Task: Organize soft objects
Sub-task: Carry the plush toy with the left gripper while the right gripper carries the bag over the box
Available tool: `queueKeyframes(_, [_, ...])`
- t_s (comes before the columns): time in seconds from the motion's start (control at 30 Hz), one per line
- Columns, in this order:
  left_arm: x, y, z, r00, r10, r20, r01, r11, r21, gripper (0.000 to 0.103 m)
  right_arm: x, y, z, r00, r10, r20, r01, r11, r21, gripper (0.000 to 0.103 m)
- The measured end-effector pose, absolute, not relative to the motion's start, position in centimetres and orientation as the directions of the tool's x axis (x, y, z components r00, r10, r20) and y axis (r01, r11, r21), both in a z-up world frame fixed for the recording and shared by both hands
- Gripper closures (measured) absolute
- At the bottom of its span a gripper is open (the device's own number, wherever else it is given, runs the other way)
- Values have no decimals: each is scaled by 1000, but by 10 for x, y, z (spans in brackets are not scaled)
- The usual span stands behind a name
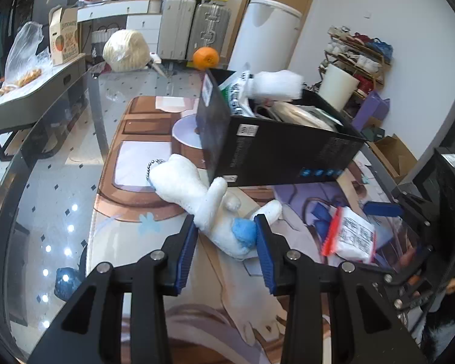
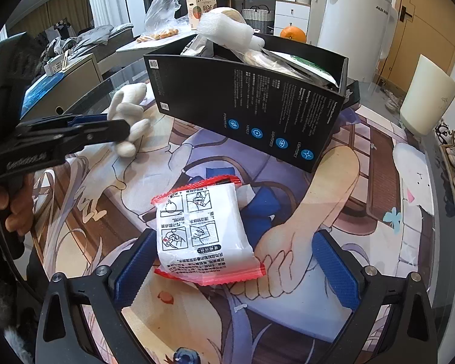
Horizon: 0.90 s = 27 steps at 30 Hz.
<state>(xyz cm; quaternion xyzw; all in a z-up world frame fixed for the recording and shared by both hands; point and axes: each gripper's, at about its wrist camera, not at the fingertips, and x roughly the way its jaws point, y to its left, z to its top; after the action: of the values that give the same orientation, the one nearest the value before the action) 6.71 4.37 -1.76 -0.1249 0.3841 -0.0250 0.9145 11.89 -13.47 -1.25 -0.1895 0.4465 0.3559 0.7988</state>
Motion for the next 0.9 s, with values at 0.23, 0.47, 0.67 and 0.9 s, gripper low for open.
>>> queueKeyframes(0.23, [55,35,-8,746,-155,-648,0,973,-232,67,114,-131,-6,347,429,-834,-760,649,17,46])
queueKeyframes(0.47, [47,31,11,793,-166,-586,40,974,-222,67,111,-133,0,361,455,-814,-769,639,16,57])
queueKeyframes(0.67, [47,23,30,818,-177,-547,77,977,-201,66,113,-146,25,404,503,-764,-760,650,26,57])
queueKeyframes(0.9, [62,19,47,829,-192,-525,108,977,-186,66,124,-156,55,472,528,-706,-722,691,35,57])
